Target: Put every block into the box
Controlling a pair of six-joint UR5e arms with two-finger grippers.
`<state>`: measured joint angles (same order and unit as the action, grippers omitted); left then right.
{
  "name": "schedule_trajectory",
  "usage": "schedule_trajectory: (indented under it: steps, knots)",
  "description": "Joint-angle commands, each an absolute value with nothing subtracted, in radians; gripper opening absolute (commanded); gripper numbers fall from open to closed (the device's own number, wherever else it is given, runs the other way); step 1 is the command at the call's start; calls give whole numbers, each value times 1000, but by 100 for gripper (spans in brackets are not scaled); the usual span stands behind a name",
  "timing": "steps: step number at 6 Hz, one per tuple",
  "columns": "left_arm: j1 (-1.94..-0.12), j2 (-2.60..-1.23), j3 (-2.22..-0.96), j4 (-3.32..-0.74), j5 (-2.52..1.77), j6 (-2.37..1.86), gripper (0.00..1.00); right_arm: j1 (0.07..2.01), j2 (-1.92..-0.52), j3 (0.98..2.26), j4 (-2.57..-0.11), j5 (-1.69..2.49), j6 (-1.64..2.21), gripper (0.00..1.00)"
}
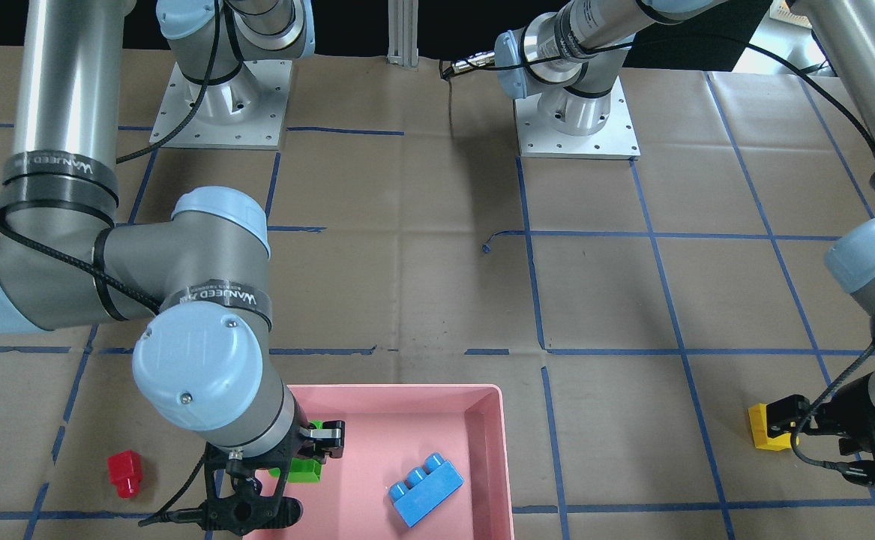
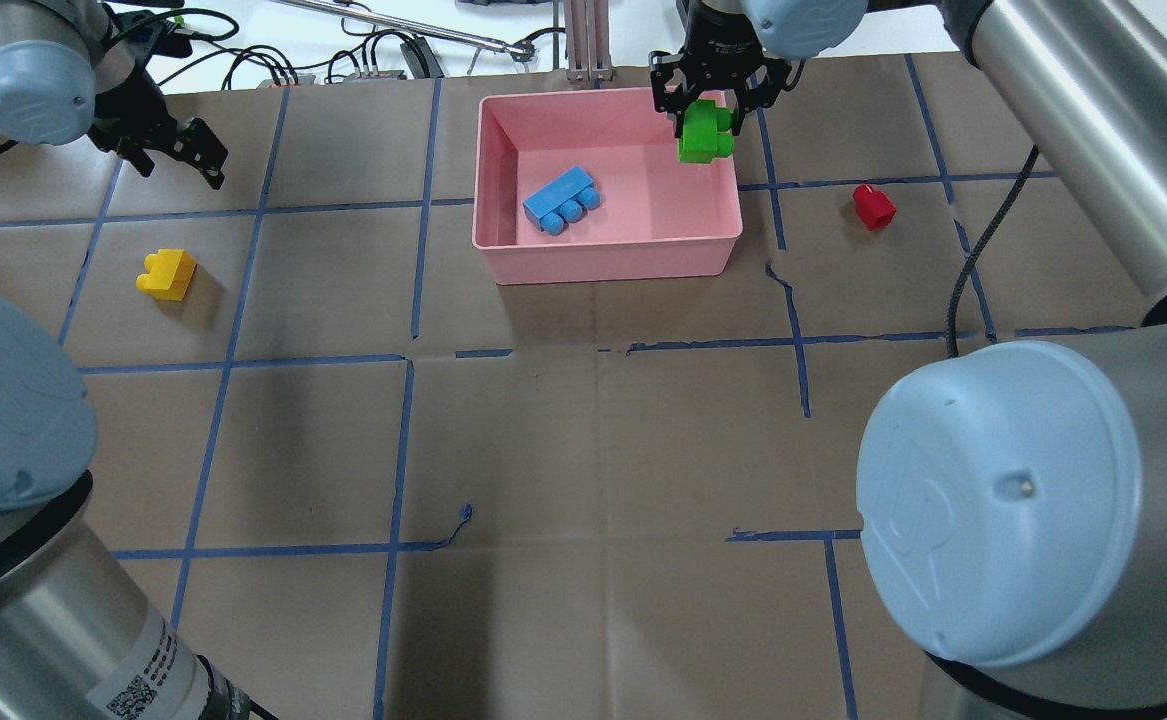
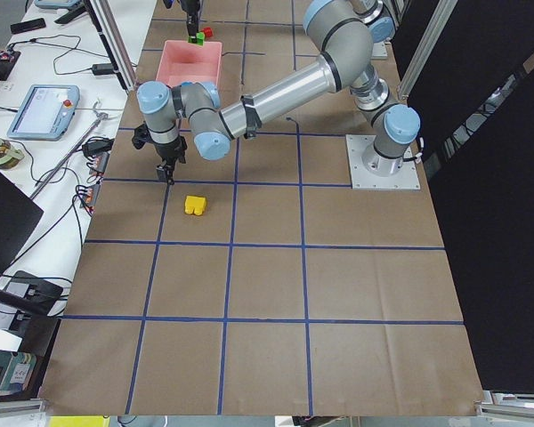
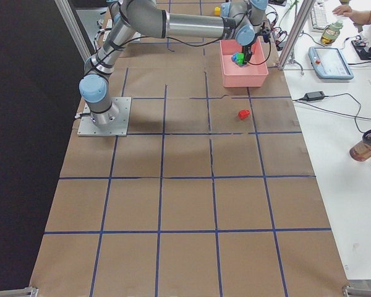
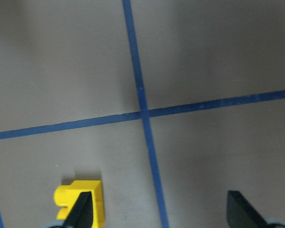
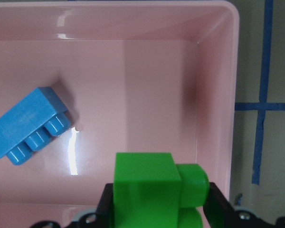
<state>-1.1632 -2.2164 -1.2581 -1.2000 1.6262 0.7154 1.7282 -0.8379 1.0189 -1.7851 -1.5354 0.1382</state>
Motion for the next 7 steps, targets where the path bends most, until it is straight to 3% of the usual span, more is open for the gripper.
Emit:
schedule_trajectory:
  steps: [1,5,6,7]
  knots:
    - [-1123,-2259,-1329,-1047,1623,868,99,1736,-798,1017,-1818,-1535,135,99]
    - [-1115,-2307,-1402,-934,1628,919,99,1738,-892,1015,-1746,-1491,144,100]
    - [-1117,-2310,-1401,-945,1628,913,93,1712,-926,1017,-1650,-1502,134,100]
    - [-1117,-2307,-1401,-949,1629,910,65,1654,-934,1020,-1613,-1505,109,100]
